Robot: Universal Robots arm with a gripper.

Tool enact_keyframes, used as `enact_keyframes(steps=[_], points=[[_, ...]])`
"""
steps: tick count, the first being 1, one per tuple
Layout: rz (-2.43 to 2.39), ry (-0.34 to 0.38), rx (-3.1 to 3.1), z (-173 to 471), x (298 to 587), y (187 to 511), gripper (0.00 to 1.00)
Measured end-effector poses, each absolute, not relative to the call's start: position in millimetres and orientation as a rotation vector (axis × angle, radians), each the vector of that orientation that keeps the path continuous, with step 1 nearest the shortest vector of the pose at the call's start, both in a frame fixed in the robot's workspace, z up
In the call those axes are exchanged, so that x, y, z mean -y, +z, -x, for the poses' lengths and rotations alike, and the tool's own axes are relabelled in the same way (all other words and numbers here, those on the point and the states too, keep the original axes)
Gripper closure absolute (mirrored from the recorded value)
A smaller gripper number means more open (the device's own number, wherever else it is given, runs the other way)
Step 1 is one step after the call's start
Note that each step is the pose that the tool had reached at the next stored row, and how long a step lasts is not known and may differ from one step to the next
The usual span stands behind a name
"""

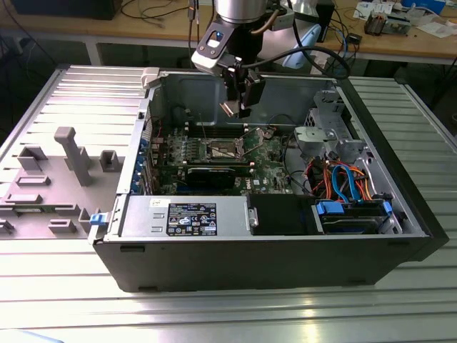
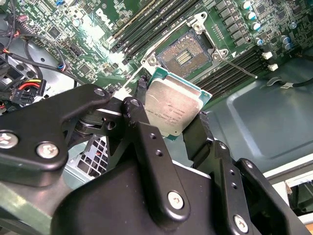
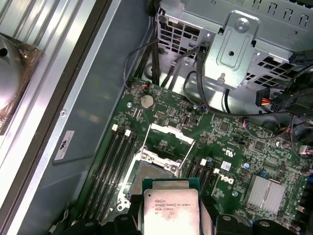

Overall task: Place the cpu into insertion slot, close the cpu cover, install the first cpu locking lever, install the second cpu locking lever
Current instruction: 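Place the cpu into insertion slot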

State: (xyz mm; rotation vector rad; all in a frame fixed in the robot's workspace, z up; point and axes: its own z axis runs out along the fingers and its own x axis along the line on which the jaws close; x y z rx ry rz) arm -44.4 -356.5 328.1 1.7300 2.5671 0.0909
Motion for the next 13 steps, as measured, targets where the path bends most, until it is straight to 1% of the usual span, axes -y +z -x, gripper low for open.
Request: enact_keyframes(steps=[13], points=[[-1.753, 0.087, -2.549, 44.4, 356.6, 328.1, 0.45]])
